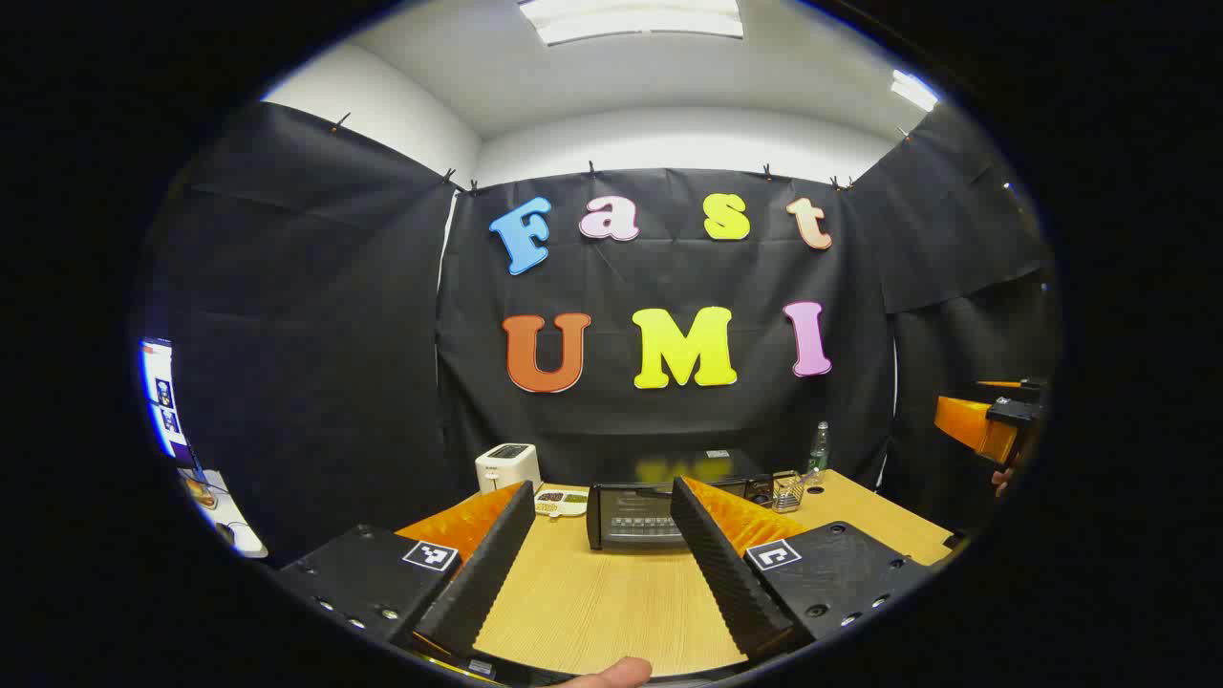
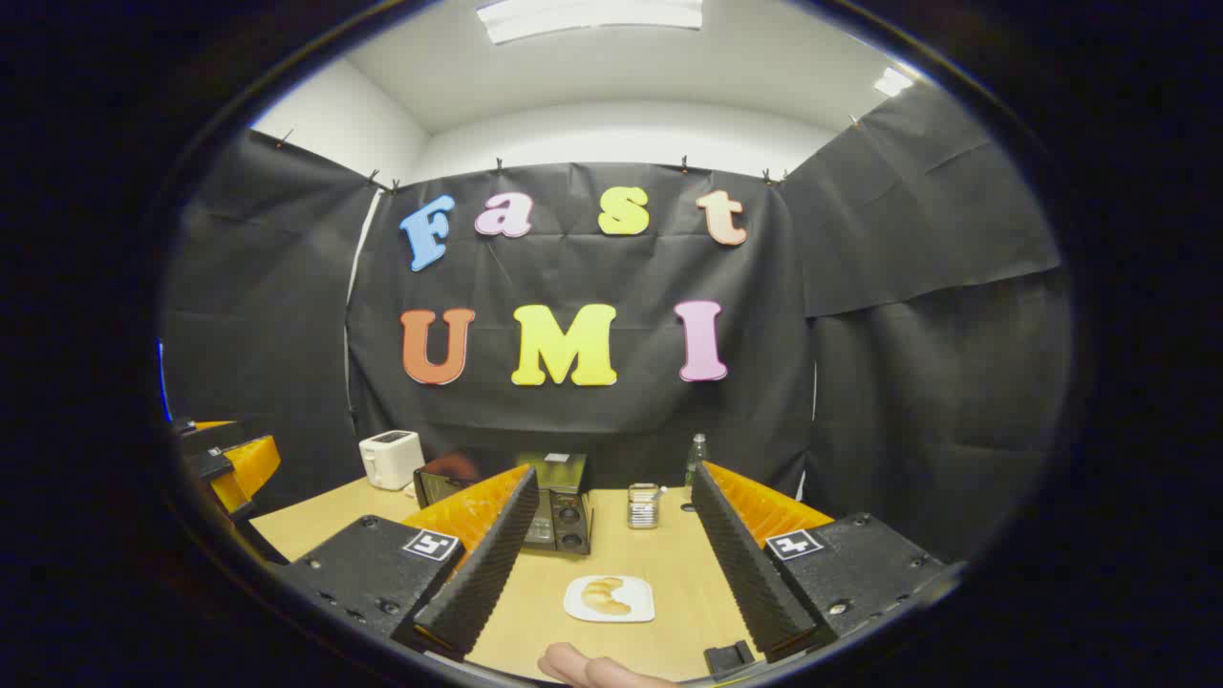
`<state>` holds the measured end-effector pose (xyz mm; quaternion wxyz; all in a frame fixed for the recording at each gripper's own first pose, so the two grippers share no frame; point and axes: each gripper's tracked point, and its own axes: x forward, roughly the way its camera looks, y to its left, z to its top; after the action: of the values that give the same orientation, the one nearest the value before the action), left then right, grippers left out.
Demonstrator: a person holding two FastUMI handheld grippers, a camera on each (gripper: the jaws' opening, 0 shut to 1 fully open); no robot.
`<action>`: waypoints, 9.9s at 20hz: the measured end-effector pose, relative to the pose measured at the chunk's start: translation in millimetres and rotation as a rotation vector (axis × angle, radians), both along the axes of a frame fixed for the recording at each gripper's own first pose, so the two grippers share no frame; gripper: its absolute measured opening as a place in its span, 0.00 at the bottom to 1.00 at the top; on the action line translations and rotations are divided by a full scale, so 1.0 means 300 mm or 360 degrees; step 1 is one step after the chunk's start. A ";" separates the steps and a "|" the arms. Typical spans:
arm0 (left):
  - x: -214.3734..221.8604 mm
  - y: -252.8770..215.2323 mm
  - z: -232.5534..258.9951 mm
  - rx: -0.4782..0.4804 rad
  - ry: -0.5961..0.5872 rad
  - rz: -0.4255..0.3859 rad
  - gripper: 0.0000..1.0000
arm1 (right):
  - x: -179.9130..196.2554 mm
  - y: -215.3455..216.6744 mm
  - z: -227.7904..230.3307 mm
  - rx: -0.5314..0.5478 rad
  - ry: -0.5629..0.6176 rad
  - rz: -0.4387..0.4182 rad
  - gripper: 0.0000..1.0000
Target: Open the electric oven with the left hand, put the food in, and close the electric oven.
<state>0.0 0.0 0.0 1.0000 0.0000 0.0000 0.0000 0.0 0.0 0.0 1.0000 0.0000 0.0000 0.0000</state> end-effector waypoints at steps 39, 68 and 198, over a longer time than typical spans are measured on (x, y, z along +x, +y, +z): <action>1.036 -0.383 -0.326 -0.0280 0.0245 -0.0376 0.94 | 0.106 -0.367 -0.244 0.0062 -0.0055 0.0006 1.00; 0.754 -0.357 -0.684 -0.0006 0.0400 -0.0269 0.96 | 0.082 -0.350 -0.302 0.0146 -0.0021 0.0072 1.00; 0.404 -0.361 -1.038 0.0049 0.0929 -0.0312 0.94 | 0.102 -0.260 -0.241 0.0172 -0.0119 0.0104 0.95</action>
<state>121.3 -108.3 -311.4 0.9529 0.0152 0.2871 -0.0964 30.7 -78.1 -72.4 0.9973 0.0541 -0.0373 0.0327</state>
